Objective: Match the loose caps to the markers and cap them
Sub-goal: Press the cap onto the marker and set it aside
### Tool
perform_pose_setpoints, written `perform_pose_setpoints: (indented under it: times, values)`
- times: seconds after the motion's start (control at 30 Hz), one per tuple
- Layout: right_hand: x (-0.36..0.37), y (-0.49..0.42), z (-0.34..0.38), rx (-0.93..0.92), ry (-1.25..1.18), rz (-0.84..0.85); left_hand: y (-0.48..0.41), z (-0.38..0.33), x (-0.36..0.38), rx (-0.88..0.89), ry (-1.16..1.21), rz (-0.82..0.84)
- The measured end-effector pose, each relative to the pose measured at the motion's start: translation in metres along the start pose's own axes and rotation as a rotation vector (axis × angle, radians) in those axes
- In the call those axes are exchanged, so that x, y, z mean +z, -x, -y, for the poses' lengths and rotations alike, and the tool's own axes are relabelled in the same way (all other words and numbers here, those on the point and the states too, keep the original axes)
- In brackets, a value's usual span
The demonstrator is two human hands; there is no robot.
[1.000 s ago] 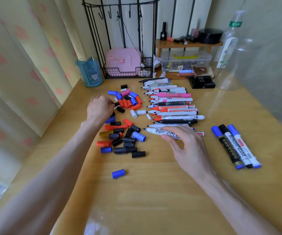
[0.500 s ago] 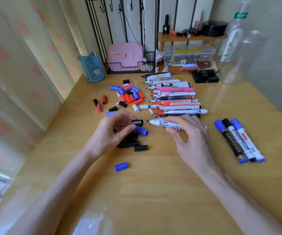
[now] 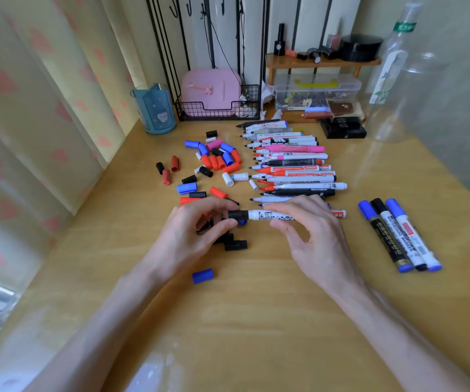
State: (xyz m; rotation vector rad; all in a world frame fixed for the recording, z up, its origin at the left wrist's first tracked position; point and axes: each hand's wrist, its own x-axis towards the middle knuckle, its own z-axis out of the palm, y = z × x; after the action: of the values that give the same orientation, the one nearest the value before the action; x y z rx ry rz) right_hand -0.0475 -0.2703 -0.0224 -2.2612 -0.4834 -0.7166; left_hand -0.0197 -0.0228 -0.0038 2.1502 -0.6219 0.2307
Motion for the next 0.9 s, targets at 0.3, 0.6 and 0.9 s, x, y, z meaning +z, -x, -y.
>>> perform_pose_setpoints:
  times: [0.3, 0.6, 0.9]
  values:
    - [0.001, 0.002, 0.004, -0.040, 0.001, -0.017, 0.003, -0.002, 0.004, 0.097, -0.140, -0.033]
    - [0.002, 0.002, 0.007, -0.042, 0.006, -0.022, 0.004, -0.003, 0.007, 0.176, -0.126, -0.059]
    - [0.000, -0.002, 0.005, -0.020, 0.019, 0.035, -0.002, -0.007, -0.004, 0.142, -0.164, 0.014]
